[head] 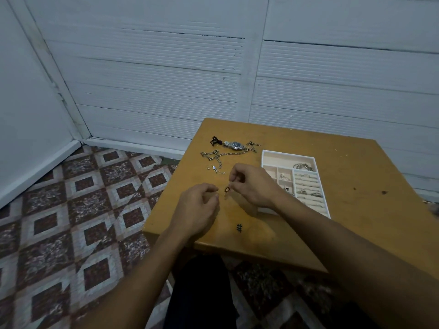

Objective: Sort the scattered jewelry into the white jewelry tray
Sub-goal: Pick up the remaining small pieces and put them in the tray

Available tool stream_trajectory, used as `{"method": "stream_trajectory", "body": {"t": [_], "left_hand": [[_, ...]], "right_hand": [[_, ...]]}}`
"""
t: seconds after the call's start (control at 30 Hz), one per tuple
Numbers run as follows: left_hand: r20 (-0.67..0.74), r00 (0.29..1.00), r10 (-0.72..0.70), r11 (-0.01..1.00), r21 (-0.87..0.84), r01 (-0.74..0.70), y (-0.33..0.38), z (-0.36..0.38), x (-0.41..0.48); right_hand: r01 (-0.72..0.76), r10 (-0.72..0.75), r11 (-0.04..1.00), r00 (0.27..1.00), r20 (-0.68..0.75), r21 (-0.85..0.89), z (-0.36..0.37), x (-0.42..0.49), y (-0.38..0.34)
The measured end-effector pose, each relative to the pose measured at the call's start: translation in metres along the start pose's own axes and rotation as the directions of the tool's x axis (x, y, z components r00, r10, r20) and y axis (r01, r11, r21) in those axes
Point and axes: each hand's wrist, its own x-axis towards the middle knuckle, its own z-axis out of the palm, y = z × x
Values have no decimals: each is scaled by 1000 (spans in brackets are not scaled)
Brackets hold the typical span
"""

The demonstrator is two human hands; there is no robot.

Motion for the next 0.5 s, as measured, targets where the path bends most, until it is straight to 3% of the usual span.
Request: {"method": "stream_trajectory", "body": {"t": [0.3,0.4,0.5], "left_hand": [[44,990,-135,946,-292,142,35,24,9],[104,955,-279,769,-571,287,53,27,16],[222,908,-354,577,-712,399,65,31,23]], "right_hand": [[-67,67,995,998,-8,73,-44,-18,4],[-94,97,988,995,-16,126,-56,-23,3],[-94,95,987,996,0,130,-69,-27,1]]}}
